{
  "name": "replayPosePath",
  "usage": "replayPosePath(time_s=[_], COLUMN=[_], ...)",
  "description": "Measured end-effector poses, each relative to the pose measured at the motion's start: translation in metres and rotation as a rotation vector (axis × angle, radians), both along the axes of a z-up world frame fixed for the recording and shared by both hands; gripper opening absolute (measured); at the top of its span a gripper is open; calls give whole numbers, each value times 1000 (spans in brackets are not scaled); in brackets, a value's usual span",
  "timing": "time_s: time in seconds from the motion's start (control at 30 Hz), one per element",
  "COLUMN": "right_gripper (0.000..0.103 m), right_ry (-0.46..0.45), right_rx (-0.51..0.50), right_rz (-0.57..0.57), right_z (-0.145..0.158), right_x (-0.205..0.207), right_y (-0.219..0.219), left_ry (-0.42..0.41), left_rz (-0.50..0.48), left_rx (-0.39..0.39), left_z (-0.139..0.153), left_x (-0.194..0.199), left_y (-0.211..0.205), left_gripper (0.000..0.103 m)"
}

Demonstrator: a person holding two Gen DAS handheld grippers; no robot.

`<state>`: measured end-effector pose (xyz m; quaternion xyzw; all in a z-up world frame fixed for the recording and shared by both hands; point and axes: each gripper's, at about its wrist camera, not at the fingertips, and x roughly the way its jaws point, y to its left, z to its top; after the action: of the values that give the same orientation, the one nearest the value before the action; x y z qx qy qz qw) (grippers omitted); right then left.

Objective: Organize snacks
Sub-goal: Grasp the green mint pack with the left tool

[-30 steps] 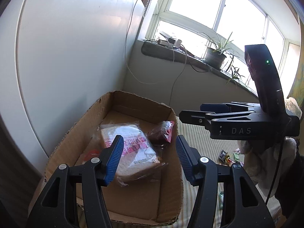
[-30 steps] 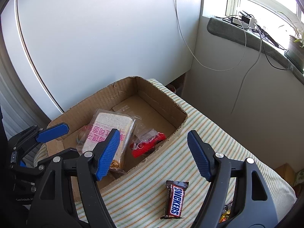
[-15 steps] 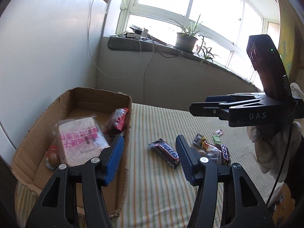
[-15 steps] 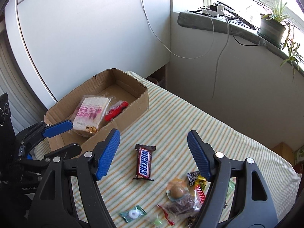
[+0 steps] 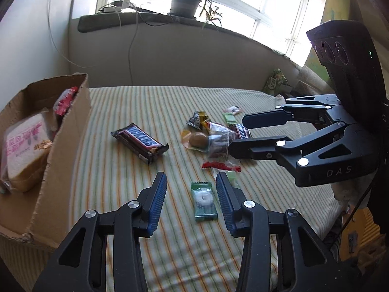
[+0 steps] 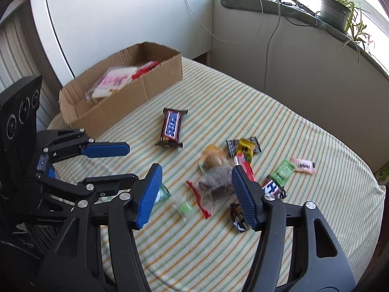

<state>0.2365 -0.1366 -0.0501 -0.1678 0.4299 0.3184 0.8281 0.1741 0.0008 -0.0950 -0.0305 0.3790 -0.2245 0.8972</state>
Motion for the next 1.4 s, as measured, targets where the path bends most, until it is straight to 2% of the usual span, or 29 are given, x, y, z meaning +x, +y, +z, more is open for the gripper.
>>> replayPosePath(time_s=[0.17,0.37,0.8,0.87,1.03,1.4], right_gripper=[39,27,27,26,18,18], right_ry=[27,59,104,102,102,81], right_rx=[-60,-73,-97,-96,-96,-88], right_rz=[69,116,119,121,109,82], right_z=[-19,-32,-57,-58,-59,-51], right_x=[-15,-20,-1,-1,-1,-7], right_y=[0,3,8,9,7,-2], left_ry=[26,43,61,55,48,44], left_rz=[-43,-50,-67,-64,-51,-37], left_rx=[41,58,111,120,127,103], left_z=[-11,-14,-22,-23,-26,-25], left_x=[-4,-2,16,16,19,20], left_y=[-16,-22,-42,-43,-46,-39], left_gripper=[34,32,32,30,22,21])
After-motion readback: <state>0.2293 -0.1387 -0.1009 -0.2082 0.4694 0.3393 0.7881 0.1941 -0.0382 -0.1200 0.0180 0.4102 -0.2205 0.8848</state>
